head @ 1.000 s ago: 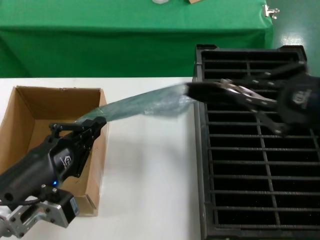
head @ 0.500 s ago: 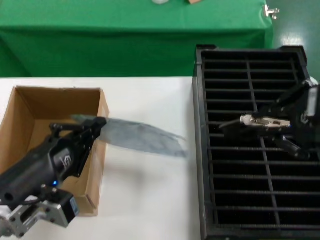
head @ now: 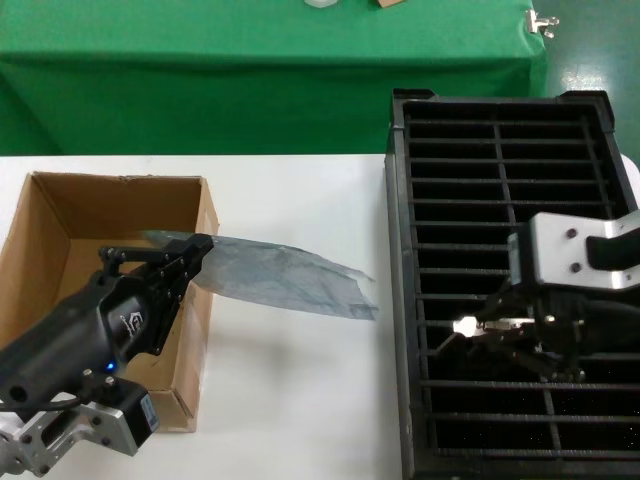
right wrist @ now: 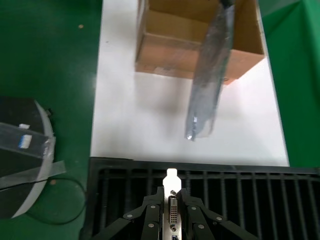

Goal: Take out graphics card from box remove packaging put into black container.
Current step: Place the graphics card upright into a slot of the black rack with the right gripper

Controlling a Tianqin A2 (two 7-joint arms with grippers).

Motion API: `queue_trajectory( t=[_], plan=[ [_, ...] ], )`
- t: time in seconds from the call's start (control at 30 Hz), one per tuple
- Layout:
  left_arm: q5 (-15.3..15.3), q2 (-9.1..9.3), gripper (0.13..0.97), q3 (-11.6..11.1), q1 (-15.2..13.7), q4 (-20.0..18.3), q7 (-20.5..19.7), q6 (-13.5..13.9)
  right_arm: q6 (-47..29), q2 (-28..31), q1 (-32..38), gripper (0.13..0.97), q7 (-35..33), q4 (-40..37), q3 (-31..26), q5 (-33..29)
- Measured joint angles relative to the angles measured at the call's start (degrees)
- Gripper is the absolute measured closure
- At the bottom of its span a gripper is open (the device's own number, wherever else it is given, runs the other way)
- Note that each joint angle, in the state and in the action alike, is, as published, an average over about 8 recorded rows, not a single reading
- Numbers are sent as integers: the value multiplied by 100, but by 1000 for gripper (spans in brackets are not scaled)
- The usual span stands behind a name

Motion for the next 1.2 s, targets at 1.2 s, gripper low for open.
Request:
queue_trajectory(
  t=[1.2],
  plan=[
    [0, 0, 958, 0, 0, 0, 0, 0, -25, -317, 158, 906, 190, -491, -953, -198]
  ],
)
